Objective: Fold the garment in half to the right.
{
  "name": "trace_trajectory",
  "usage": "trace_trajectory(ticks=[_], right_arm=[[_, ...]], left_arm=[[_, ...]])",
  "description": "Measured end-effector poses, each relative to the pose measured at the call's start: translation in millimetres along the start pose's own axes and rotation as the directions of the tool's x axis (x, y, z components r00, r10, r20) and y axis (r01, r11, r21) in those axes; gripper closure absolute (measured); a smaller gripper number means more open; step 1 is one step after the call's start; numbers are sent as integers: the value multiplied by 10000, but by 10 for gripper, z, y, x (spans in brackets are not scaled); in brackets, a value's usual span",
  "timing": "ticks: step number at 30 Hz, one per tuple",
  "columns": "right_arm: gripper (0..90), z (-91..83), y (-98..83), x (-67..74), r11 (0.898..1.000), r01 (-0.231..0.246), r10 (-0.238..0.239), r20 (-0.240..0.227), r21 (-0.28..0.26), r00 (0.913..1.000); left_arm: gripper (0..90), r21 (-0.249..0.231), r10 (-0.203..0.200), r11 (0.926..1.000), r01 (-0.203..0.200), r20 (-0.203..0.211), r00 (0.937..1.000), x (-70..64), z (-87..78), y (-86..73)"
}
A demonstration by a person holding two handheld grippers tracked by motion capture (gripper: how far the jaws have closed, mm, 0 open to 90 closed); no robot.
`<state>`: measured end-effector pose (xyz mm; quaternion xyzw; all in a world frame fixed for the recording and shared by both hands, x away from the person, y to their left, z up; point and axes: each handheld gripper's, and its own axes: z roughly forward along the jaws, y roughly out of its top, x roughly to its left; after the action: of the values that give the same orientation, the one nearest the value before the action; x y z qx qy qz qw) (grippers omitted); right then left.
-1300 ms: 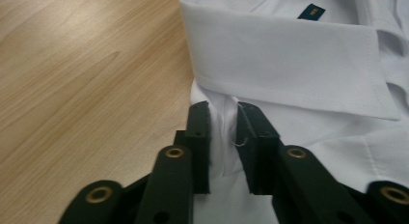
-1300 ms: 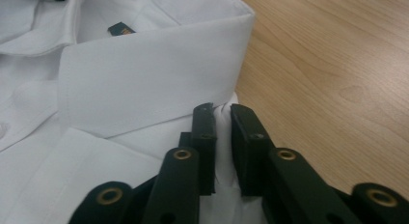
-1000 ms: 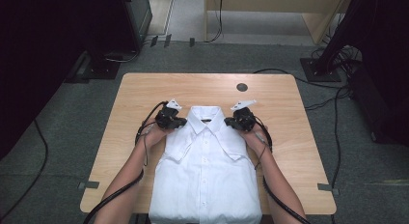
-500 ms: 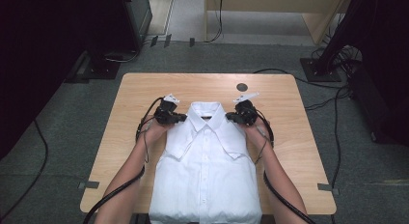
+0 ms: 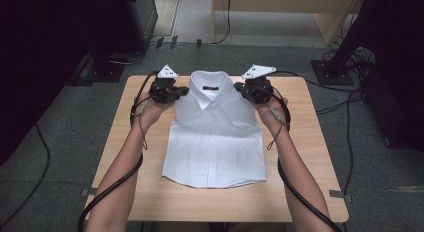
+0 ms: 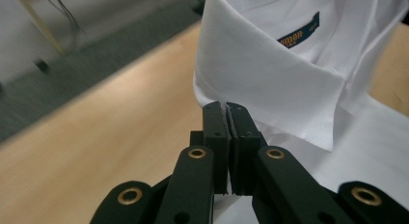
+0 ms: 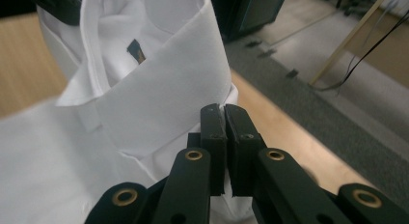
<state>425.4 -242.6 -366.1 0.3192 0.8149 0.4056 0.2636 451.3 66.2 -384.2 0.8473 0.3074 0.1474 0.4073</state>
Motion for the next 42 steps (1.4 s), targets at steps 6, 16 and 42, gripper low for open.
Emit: trace_trajectory(ticks=[6, 16, 42], right_arm=[[888, 4, -339, 208, 9971, -19, 44, -323, 756, 9995], [886, -209, -653, 529, 9960, 371, -324, -585, 810, 9978], [721, -254, -1276, 831, 9946, -361, 563, -2133, 976, 9753]], left_arm=[[885, 177, 163, 9997, -169, 357, 9992, -203, -26, -304], [883, -32, 354, 9994, -353, 739, 9966, -482, -140, -667], [754, 409, -348, 9988, 268, 2087, 9774, -686, -81, -1181]])
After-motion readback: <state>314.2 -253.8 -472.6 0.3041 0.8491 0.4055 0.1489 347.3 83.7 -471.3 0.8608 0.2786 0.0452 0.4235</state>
